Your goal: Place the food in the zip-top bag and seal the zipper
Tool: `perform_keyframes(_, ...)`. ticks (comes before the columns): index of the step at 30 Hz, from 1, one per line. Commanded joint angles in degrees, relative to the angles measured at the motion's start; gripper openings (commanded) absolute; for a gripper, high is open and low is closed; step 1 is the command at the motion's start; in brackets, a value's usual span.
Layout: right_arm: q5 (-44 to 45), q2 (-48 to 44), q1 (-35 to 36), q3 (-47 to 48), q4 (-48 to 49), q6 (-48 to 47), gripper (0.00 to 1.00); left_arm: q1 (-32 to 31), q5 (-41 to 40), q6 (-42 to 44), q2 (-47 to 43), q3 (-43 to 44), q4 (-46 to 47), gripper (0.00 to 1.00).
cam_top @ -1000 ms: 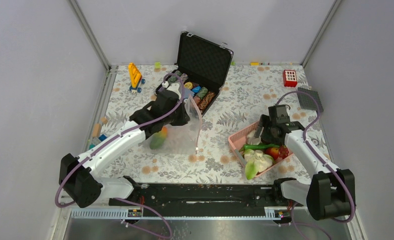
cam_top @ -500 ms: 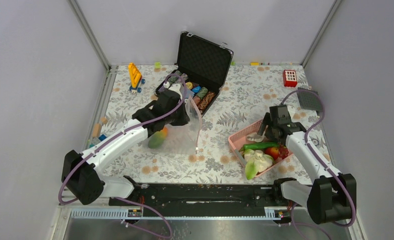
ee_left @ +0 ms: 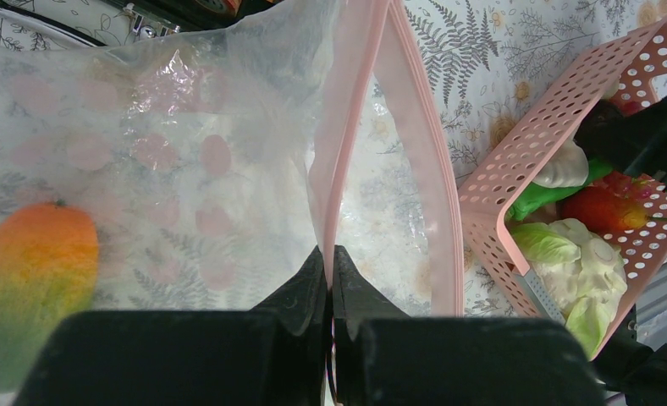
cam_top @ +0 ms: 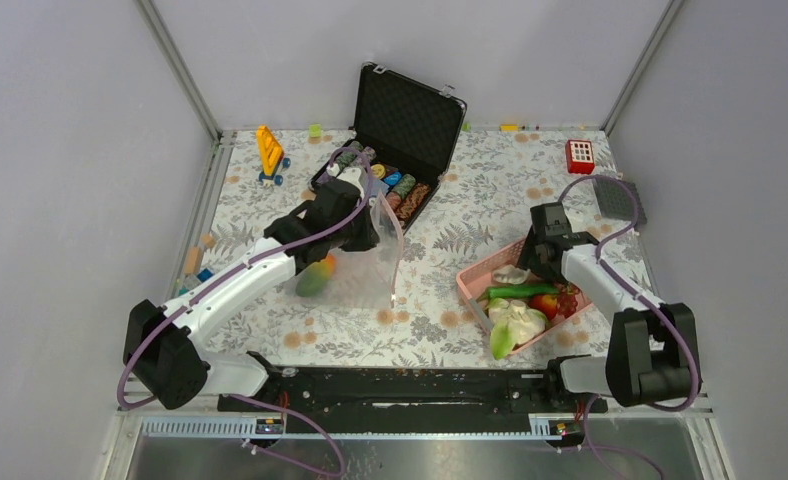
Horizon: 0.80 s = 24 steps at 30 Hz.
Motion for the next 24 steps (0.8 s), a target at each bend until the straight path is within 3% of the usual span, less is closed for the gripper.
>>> perform_keyframes(1, -1.52, 2.99, -0.23, 2.24, 1.61, -0.92, 0.72, 0.56, 0.89, 0.73, 0.30, 2.09, 1.79, 0.00)
perform_keyframes(6, -1.01, 4.88, -0.26, 2.43, 0.75, -0.15, 0.70, 0.74, 0.88, 0.77, 0.23, 2.00, 1.77, 0.00)
perform_keyframes(14, 1.55, 4.72, -0.29, 2.70, 0.65, 0.52, 0.58, 0.92, 0.98, 0.54, 0.26, 1.81, 1.83, 0.00)
perform_keyframes(21, 1.89, -1.66, -0.33, 1.56, 0.46, 0.69, 0.46, 1.00, 0.58, 0.53, -0.25, 1.53, 1.83, 0.00)
perform_keyframes(24, 3.23, -5.08, -0.31, 0.60, 0.52, 0.55, 0.46, 1.03, 0.54, 0.50, -0.39, 1.52, 1.88, 0.00)
